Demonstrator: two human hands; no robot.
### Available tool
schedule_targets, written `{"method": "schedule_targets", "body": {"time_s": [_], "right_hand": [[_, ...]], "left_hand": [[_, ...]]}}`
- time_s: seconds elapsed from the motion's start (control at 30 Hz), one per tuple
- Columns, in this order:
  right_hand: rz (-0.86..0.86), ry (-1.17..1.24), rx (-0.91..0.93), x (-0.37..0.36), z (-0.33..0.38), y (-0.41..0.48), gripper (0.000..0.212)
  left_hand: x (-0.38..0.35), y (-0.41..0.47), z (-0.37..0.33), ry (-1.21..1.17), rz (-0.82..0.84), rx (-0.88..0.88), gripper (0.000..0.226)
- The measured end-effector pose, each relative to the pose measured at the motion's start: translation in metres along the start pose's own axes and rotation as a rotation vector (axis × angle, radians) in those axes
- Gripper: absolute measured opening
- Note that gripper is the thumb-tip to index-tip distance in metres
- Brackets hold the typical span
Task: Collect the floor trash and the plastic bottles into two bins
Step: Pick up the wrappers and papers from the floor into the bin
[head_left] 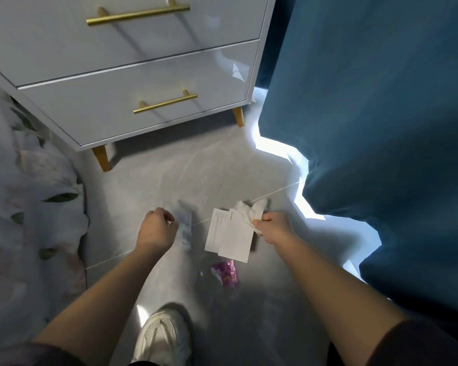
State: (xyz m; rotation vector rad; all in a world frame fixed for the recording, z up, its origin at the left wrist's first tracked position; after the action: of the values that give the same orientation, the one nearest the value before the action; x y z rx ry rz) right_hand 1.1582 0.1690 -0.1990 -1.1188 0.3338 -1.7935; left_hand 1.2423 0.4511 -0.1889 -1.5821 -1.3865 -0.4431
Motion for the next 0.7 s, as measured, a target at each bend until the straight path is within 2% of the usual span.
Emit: {"method": "schedule_targets", "body": {"time_s": [0.03, 0.13, 0.27, 0.37, 0.5, 0.7], "right_hand": [[0.002, 0.018, 0.003, 0.007, 0.003, -0.008, 0.024], [-0.014, 0.064, 0.053, 0.037, 0.020, -0.040, 0.021], [-0.044, 0.108, 0.139, 0.082, 0.033, -0.085, 0.031], [-0.051, 0.190, 0.165, 0.111, 0.031, -0.115, 0.019], [-0.084, 0.292, 0.191, 0.151, 0.024, -0.152, 0.027], [-0.132, 0.411, 0.179, 0.207, 0.003, -0.208, 0.011]], "left_hand": [[0.005, -0.004, -0.009, 0.004, 0.003, -0.028, 0.016], [0.020, -0.025, -0.041, -0.023, 0.018, -0.107, 0.018], [0.040, -0.064, -0.083, -0.087, 0.036, -0.201, 0.016], [0.050, -0.095, -0.111, -0.099, 0.061, -0.260, 0.014], [0.067, -0.133, -0.147, -0.133, 0.072, -0.345, 0.013], [0.082, -0.195, -0.193, -0.145, 0.141, -0.461, 0.015]]}}
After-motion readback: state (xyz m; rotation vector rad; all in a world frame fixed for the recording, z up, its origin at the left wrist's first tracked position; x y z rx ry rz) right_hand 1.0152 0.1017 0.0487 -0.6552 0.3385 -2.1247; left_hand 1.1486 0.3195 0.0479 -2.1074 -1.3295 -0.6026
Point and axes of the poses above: each hand's wrist, its own y-axis towards the middle knuckle, its own x-axis out of the back of the hand, z = x × y, the point moved 9 cm from there along y, towards the middle knuckle, and after that the axes turned 5 degrees about -z, right-handed, at the moved point
